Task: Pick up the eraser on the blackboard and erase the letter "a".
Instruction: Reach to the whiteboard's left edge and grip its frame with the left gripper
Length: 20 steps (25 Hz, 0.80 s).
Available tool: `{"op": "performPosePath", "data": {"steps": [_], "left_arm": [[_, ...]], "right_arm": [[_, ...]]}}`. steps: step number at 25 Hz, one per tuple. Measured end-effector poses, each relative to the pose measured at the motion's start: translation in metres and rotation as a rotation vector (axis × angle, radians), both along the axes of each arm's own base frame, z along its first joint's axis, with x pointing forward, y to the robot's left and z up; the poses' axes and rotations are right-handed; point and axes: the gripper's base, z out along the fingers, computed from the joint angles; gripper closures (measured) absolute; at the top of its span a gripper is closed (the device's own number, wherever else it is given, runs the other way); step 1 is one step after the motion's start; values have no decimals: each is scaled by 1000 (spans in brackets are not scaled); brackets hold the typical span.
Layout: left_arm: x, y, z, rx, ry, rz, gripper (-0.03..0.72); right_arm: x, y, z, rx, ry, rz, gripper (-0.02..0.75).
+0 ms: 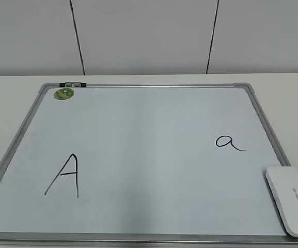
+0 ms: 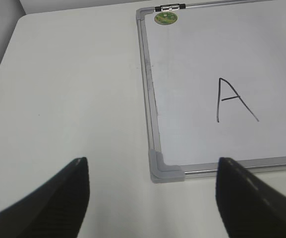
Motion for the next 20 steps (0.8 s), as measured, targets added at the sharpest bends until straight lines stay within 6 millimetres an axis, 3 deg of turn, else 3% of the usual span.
{"op": "performPosePath", "data": {"steps": [20], "left_arm": [[0, 0, 0, 0, 0, 0, 101]], "right_arm": [[0, 0, 0, 0, 0, 0, 151]]}}
